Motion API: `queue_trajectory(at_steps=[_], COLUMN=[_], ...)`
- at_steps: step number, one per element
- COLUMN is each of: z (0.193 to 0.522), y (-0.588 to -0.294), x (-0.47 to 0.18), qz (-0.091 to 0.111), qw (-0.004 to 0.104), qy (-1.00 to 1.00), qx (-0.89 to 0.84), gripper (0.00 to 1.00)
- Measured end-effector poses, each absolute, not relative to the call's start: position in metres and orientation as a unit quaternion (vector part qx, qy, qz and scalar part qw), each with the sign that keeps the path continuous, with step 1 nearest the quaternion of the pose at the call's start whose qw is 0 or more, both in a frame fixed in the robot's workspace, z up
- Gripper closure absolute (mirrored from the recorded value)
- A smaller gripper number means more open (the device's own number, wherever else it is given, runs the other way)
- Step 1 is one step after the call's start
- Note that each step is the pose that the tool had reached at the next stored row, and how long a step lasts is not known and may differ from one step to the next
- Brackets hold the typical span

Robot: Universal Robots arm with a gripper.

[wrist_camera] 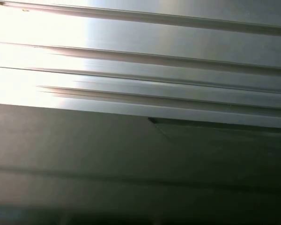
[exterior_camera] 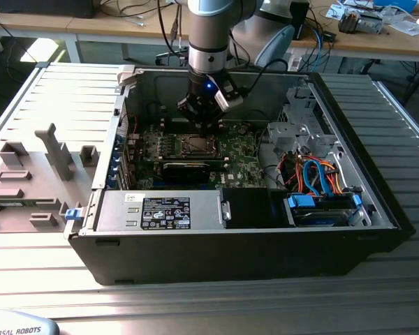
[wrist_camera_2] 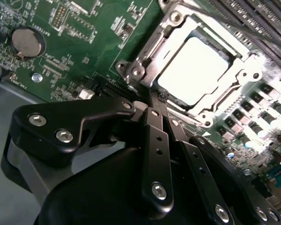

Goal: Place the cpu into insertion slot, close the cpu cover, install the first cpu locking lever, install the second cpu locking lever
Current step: 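Install the first cpu locking lever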

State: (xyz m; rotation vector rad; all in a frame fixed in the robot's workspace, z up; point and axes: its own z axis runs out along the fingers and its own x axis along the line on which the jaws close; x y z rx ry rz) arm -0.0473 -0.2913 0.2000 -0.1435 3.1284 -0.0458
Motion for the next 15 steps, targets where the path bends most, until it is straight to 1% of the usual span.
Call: queue_trajectory(at_steps=[4, 8, 15], z=[0.201, 0.210, 0.210], y=[-0.291, -0.291, -0.306], x=[-0.047, -0.047, -0.047], qz=[-0.016, -0.016, -0.016], qw=[0.005, 0.005, 0.005], qy=[0.999, 0.999, 0.999], qx=[-0.046, -0.046, -0.046], gripper=[0.89, 0.89, 0.89])
